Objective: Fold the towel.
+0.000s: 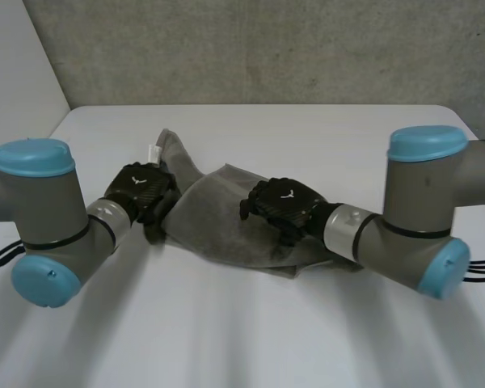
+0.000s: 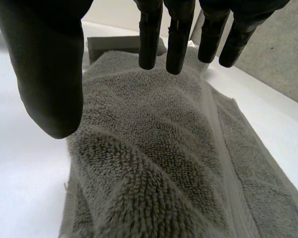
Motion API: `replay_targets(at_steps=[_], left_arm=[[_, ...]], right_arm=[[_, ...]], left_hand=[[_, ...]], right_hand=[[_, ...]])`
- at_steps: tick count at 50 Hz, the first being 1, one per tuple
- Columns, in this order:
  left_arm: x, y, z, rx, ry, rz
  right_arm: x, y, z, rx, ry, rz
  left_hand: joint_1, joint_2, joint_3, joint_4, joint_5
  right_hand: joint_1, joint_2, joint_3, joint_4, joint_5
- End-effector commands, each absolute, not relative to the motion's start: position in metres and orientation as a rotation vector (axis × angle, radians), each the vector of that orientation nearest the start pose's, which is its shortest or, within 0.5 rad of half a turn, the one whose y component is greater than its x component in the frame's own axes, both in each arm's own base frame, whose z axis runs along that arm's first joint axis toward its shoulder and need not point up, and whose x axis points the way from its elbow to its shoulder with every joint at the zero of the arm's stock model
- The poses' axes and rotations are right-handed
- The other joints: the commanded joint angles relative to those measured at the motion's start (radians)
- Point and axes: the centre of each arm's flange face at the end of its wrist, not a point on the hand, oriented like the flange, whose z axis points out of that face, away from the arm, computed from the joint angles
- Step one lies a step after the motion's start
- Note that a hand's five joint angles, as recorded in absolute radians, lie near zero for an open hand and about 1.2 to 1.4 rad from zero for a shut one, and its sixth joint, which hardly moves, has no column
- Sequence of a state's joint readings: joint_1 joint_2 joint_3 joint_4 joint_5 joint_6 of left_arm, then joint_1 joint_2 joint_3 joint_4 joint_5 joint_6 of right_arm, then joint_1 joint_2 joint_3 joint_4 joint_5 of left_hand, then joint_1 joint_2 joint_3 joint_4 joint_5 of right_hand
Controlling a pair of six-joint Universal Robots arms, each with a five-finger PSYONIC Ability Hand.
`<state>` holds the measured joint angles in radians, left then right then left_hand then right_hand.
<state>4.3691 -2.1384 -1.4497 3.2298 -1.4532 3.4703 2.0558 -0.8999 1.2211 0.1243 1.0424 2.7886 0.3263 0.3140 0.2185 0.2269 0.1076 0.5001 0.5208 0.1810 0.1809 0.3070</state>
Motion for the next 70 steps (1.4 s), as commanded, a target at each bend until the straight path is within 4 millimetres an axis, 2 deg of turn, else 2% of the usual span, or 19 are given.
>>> replay_targets(at_steps=[1,15,21,29,31,33,34,36,40,44,45,46,47,48,49,50,61,66,70], left_arm=[[-0.243,-0.321,0.144,0.834,2.503,-1.783],[-0.230,-0.328,0.144,0.714,2.497,-1.753],[-0.230,-0.327,0.143,0.704,2.504,-1.752],[-0.230,-0.327,0.144,0.701,2.502,-1.757],[-0.230,-0.327,0.144,0.701,2.502,-1.757],[-0.230,-0.325,0.144,0.697,2.509,-1.757],[-0.230,-0.325,0.144,0.697,2.509,-1.757],[-0.231,-0.324,0.143,0.695,2.518,-1.757],[-0.234,-0.321,0.144,0.697,2.524,-1.767],[-0.236,-0.319,0.146,0.698,2.529,-1.776],[-0.236,-0.319,0.146,0.698,2.529,-1.776],[-0.236,-0.319,0.147,0.698,2.529,-1.779],[-0.238,-0.317,0.147,0.704,2.529,-1.780],[-0.238,-0.317,0.147,0.704,2.529,-1.780],[-0.240,-0.315,0.148,0.714,2.529,-1.784],[-0.240,-0.315,0.148,0.714,2.529,-1.784],[-0.249,-0.299,0.155,0.765,2.530,-1.805],[-0.267,-0.274,0.165,0.865,2.522,-1.854],[-0.277,-0.264,0.172,0.909,2.510,-1.892]], right_arm=[[0.351,-0.266,0.149,-1.259,1.899,-1.377],[0.363,-0.278,0.124,-1.266,1.936,-1.404],[0.364,-0.281,0.139,-1.266,1.889,-1.439],[0.368,-0.295,0.167,-1.229,1.824,-1.553],[0.368,-0.304,0.178,-1.204,1.798,-1.619],[0.349,-0.345,0.197,-1.070,1.818,-1.822],[0.349,-0.346,0.197,-1.069,1.819,-1.823],[0.318,-0.385,0.206,-0.944,1.878,-2.001],[0.304,-0.404,0.207,-0.898,1.905,-2.065],[0.289,-0.416,0.190,-0.893,1.974,-2.052],[0.289,-0.416,0.190,-0.893,1.974,-2.052],[0.288,-0.415,0.186,-0.901,1.990,-2.039],[0.287,-0.413,0.180,-0.911,2.009,-2.016],[0.287,-0.413,0.180,-0.911,2.009,-2.016],[0.286,-0.410,0.175,-0.918,2.030,-1.991],[0.286,-0.406,0.172,-0.924,2.041,-1.969],[0.280,-0.364,0.194,-0.978,2.016,-1.883],[0.268,-0.325,0.213,-1.012,1.978,-1.833],[0.264,-0.308,0.214,-1.035,1.964,-1.792]], left_hand=[[-0.054,-0.042,-0.044,-0.052,-0.010],[-0.054,-0.042,-0.044,-0.052,-0.010],[-0.054,-0.042,-0.044,-0.052,-0.010],[-0.057,-0.045,-0.044,-0.052,-0.013],[-0.057,-0.045,-0.044,-0.052,-0.013],[-0.057,-0.045,-0.044,-0.052,-0.013],[-0.057,-0.045,-0.044,-0.052,-0.013],[-0.057,-0.045,-0.044,-0.052,-0.013],[-0.057,-0.045,-0.044,-0.052,-0.013],[-0.057,-0.045,-0.044,-0.052,-0.013],[-0.057,-0.045,-0.044,-0.052,-0.013],[-0.057,-0.045,-0.044,-0.052,-0.013],[-0.057,-0.045,-0.044,-0.052,-0.013],[-0.057,-0.045,-0.044,-0.052,-0.013],[-0.057,-0.045,-0.044,-0.052,-0.013],[-0.057,-0.045,-0.044,-0.052,-0.013],[-0.045,-0.033,-0.044,-0.052,-0.001],[-0.042,-0.030,-0.044,-0.052,0.002],[-0.042,-0.030,-0.044,-0.052,0.002]], right_hand=[[0.028,0.007,-0.006,-0.006,0.047],[0.448,0.427,-0.006,-0.006,0.467],[0.895,0.875,-0.006,-0.006,0.914],[0.896,0.875,-0.006,-0.006,0.915],[0.896,0.875,-0.006,-0.006,0.915],[0.896,0.875,-0.006,-0.006,0.915],[0.896,0.875,-0.006,-0.006,0.915],[0.896,0.875,-0.006,-0.006,0.915],[0.896,0.875,-0.006,-0.006,0.915],[0.896,0.875,-0.006,-0.006,0.915],[0.896,0.875,-0.006,-0.006,0.915],[0.595,0.574,-0.006,-0.006,0.613],[0.130,0.109,-0.006,-0.006,0.148],[0.125,0.104,-0.006,-0.006,0.144],[-0.259,-0.279,-0.006,-0.006,-0.240],[-0.326,-0.346,-0.006,-0.006,-0.307],[-0.326,-0.346,-0.006,-0.006,-0.307],[-0.326,-0.346,-0.006,-0.006,-0.307],[-0.326,-0.346,-0.006,-0.006,-0.307]])
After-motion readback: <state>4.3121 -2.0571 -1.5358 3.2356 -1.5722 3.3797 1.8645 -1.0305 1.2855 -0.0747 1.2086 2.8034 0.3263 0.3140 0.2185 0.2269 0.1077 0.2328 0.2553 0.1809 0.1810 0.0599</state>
